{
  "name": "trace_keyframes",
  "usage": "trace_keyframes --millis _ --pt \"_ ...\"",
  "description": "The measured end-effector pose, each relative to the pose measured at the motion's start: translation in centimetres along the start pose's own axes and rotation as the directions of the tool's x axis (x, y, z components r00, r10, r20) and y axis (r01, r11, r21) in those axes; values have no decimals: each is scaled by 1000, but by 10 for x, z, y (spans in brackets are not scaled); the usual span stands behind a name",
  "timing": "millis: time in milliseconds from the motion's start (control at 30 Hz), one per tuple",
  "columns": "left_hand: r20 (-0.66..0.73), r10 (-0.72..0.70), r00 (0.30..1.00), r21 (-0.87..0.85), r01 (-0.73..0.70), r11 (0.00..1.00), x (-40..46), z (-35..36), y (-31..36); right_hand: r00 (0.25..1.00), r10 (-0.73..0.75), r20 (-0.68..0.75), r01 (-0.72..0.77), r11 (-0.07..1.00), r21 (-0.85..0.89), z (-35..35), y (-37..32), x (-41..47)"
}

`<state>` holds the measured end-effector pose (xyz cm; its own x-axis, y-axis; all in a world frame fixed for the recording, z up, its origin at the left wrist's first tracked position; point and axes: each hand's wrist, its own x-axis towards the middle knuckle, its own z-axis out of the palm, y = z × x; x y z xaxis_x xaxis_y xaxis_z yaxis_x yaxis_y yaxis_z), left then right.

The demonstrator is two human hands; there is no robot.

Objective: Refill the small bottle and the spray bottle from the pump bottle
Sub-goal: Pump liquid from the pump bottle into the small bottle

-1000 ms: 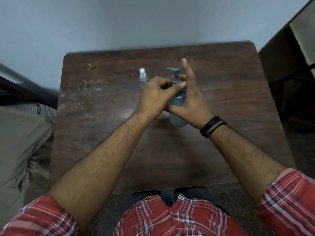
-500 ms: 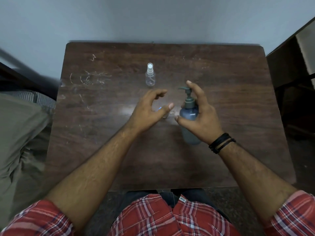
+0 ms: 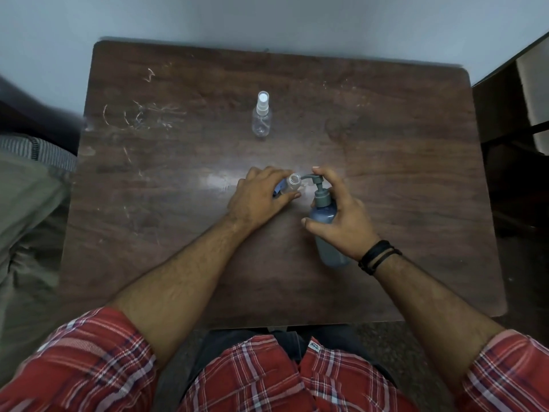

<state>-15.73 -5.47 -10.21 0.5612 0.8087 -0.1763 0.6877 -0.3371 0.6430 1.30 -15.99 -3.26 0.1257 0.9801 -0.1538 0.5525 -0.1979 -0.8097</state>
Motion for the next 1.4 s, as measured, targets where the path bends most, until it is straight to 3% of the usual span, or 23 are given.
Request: trace_keyframes --millis 633,1400 --pt "-32 -20 999 -6 20 1000 -3 7 -4 993 12 119 30 936 -352 2 -10 15" --pt "-14 -18 1000 -6 18 1000 -3 5 -1 990 46 132 1 941 -340 6 -18 23"
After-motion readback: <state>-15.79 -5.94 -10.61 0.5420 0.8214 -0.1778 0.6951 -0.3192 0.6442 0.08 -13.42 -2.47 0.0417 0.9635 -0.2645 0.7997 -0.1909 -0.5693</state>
